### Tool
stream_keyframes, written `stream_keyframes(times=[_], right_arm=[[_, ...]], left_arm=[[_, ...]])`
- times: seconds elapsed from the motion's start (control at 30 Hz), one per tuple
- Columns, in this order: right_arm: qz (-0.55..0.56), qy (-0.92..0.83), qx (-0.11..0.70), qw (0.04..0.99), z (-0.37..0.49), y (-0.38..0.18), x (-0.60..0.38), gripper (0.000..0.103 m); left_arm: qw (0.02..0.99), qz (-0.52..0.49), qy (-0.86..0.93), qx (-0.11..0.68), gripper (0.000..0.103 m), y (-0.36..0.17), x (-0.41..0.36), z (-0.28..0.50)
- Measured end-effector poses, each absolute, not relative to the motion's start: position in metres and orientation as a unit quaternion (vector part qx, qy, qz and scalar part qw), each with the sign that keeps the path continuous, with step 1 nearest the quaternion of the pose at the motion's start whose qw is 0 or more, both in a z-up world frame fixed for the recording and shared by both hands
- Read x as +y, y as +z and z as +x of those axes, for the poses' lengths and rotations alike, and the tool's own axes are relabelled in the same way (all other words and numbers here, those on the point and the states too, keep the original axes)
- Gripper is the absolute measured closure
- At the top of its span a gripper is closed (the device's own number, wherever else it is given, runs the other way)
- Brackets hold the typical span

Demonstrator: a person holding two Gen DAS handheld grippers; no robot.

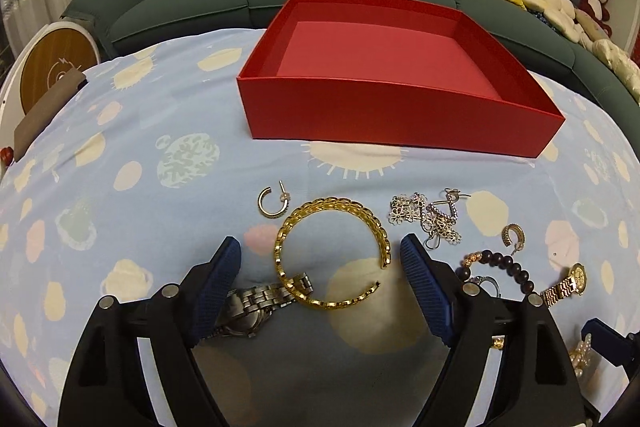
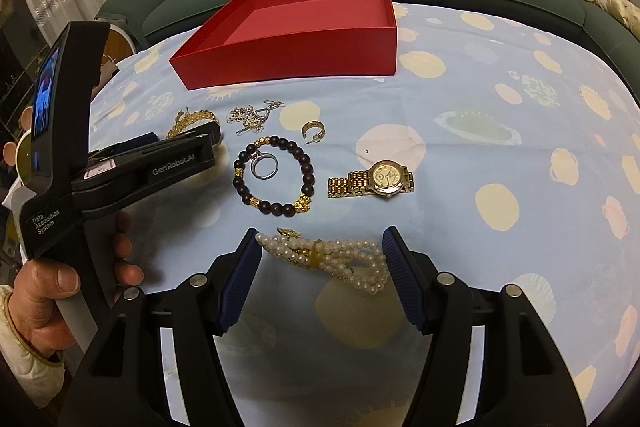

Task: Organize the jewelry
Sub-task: 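Close the left tool on the gold bangle while the right tool holds the pearl bracelet, then carry bangle and pearl bracelet into the red box and open both tools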

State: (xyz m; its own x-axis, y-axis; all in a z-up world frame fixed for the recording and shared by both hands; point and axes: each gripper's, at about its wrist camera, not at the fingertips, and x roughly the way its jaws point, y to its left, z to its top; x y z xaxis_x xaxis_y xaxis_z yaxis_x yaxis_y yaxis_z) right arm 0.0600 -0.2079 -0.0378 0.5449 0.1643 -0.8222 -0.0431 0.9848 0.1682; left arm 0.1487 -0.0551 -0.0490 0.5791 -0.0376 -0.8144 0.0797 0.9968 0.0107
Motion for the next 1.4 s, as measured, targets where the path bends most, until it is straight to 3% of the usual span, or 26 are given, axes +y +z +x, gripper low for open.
stream_keyframes(times=[0.07,0.13,0.17,0.4,0.67,0.9,1.13,1.4], right_arm=[[0.064,0.061,0.474,0.876,0.061,-0.038,-0.207,0.042],[0.064,0.062,0.472,0.877,0.06,-0.037,-0.207,0.042],[0.064,0.062,0.472,0.877,0.06,-0.037,-0.207,0.042],[0.066,0.061,0.467,0.88,0.059,-0.033,-0.208,0.042],[0.067,0.066,0.436,0.895,0.055,-0.008,-0.207,0.042],[0.045,0.081,0.388,0.917,0.065,0.042,-0.199,0.042],[0.033,0.062,0.351,0.934,0.147,0.088,-0.206,0.042],[0.061,0.043,0.349,0.934,0.259,0.09,-0.213,0.042]], left_arm=[[0.89,0.027,-0.027,0.455,0.029,-0.05,-0.057,0.151],[0.891,0.029,-0.034,0.451,0.039,-0.049,-0.058,0.152],[0.892,0.031,-0.039,0.45,0.049,-0.048,-0.059,0.152],[0.893,0.018,-0.063,0.446,0.049,-0.031,-0.048,0.142],[0.909,-0.009,-0.097,0.405,0.049,0.03,-0.023,0.114],[0.922,-0.023,-0.107,0.372,0.049,0.084,-0.008,0.135],[0.932,0.0,-0.107,0.348,0.049,0.111,-0.02,0.193],[0.929,0.007,-0.103,0.354,0.049,0.095,-0.048,0.286]])
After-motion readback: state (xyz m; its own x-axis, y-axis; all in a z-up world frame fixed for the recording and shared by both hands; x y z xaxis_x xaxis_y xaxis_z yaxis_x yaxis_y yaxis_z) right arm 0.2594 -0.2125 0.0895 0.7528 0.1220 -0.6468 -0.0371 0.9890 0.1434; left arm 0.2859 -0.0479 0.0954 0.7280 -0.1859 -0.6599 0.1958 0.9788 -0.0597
